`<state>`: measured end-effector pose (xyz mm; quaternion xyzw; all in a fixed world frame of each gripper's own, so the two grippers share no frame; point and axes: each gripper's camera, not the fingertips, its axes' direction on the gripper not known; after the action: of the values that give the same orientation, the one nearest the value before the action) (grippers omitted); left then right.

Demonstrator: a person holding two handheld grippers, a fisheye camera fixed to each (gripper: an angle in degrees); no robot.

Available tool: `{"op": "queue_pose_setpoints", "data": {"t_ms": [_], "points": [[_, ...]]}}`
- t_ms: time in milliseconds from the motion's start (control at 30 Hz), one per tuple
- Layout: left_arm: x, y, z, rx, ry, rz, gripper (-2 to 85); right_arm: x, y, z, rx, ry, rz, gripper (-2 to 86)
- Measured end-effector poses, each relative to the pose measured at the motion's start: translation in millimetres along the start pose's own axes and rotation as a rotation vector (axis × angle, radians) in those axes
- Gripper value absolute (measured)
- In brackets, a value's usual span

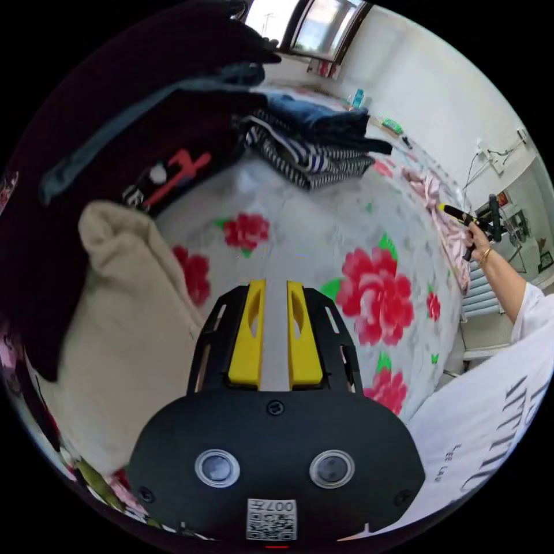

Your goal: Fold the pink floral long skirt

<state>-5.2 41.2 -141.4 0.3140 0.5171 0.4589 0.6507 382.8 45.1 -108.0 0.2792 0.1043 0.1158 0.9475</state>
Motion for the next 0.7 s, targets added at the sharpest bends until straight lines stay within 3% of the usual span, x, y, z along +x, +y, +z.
{"op": "queue_pose_setpoints", "data": {"t_ms": [100, 200, 233, 267, 367, 467, 633, 700], "points": [[6, 66, 5, -0.116, -0.005, -0.063, 4.5, 57, 37, 5, -0.098, 0.194, 0.094, 8.0], [9, 107, 1, -0.166, 0.074, -0.166, 3.1, 84, 62, 34, -0.307, 0.041, 0.189, 5.3], [11, 116, -1, -0.156, 0.090, -0.186, 2.7, 74, 69, 26, -0.199, 0.012, 0.196, 3.3], [14, 120, -2, -0.151, 0.109, -0.197, 2.3, 66, 71, 29, -0.216, -0.017, 0.186, 2.3], [23, 120, -11, -0.111, 0.160, -0.180, 2.1, 7, 70, 30, -0.171, -0.155, 0.104, 0.6], [36, 120, -24, -0.054, 0.189, -0.136, 2.4, -97, 75, 25, -0.194, -0.423, -0.100, 0.2], [38, 150, -48, 0.042, 0.195, -0.146, 3.7, -338, 170, -23, -0.394, -0.857, -0.689, 0.8], [30, 169, -56, 0.062, 0.178, -0.186, 4.4, -390, 208, -53, -0.424, -0.972, -0.829, 1.8]]}}
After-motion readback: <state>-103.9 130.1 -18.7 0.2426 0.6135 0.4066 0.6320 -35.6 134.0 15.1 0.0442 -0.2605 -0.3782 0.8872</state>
